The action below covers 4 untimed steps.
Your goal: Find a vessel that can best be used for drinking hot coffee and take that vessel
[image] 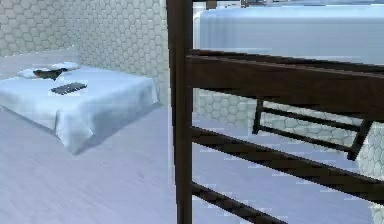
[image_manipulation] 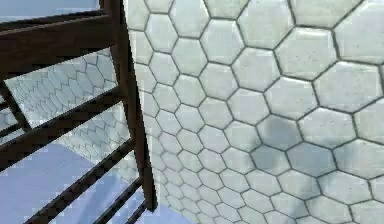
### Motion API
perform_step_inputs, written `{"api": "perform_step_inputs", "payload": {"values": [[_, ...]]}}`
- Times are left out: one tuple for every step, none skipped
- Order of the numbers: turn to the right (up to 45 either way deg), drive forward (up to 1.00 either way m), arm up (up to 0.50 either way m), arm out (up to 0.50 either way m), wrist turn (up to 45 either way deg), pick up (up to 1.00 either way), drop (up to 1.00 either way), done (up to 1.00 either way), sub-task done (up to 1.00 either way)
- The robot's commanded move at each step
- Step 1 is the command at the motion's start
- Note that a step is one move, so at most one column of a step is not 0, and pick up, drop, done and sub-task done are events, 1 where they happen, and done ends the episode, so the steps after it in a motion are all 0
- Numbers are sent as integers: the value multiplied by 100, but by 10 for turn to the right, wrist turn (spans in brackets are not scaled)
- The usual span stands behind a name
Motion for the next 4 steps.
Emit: {"api": "perform_step_inputs", "payload": {"values": [[-450, 0, 0, 0, 0, 0, 0, 0, 0], [-450, 0, 0, 0, 0, 0, 0, 0, 0], [-450, 0, 0, 0, 0, 0, 0, 0, 0], [0, 100, 0, 0, 0, 0, 0, 0, 0]]}}
